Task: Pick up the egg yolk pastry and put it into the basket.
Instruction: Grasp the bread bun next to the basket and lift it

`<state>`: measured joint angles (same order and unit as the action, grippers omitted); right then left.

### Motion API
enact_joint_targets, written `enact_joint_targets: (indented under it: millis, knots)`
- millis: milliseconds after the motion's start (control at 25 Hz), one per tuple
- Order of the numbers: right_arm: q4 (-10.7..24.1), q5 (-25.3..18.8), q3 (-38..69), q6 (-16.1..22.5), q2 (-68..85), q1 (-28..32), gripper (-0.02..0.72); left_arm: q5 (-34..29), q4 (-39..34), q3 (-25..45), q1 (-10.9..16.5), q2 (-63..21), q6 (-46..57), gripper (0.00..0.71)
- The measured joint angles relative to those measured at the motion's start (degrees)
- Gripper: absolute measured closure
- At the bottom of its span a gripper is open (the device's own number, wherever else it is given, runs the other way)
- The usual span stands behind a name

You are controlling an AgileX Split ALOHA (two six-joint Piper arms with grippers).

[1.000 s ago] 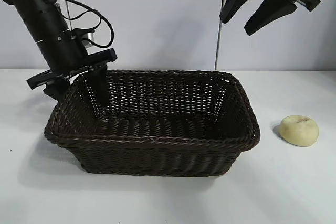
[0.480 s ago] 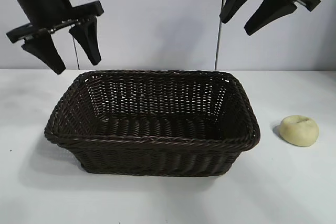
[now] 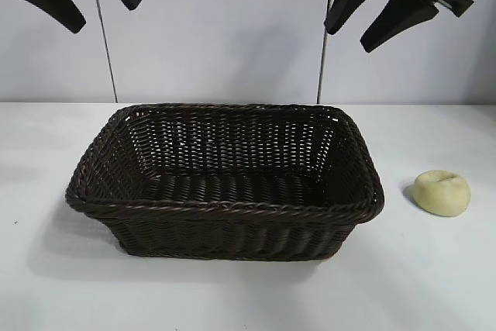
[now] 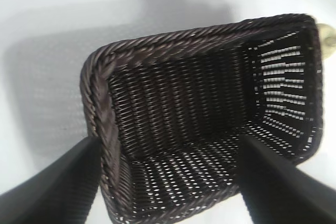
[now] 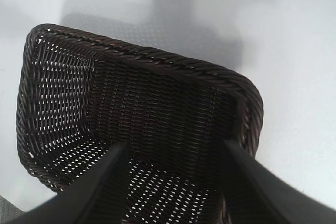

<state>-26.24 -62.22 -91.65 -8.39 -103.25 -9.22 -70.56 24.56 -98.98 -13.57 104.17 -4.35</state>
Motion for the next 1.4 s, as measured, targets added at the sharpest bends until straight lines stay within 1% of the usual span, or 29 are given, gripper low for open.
enact_joint_targets:
  millis: [160,400,520,680,760,960,1400]
  knots:
    - [0.0,0.0,0.0,0.0,0.0,0.0,0.315,1.0,2.6,5.4,0.0,-3.3,0.2,0.186]
    - [0.0,0.0,0.0,0.0,0.0,0.0,0.315,10.0,8.4,17.0,0.0,-8.2,0.4,0.186]
    - [0.0,0.0,0.0,0.0,0.0,0.0,0.315,13.8,13.6,22.7,0.0,-8.7,-1.4,0.186]
    - [0.0,0.0,0.0,0.0,0.0,0.0,0.315,18.5,17.6,28.6,0.0,-8.7,-3.8,0.186]
    - [0.0,0.0,0.0,0.0,0.0,0.0,0.315,19.8,17.9,29.6,0.0,-8.7,-4.2,0.186]
    - [0.0,0.0,0.0,0.0,0.0,0.0,0.315,20.7,17.9,29.7,0.0,-8.7,-4.4,0.186]
    - [0.0,0.1,0.0,0.0,0.0,0.0,0.315,20.9,17.9,29.7,0.0,-8.7,-4.4,0.186]
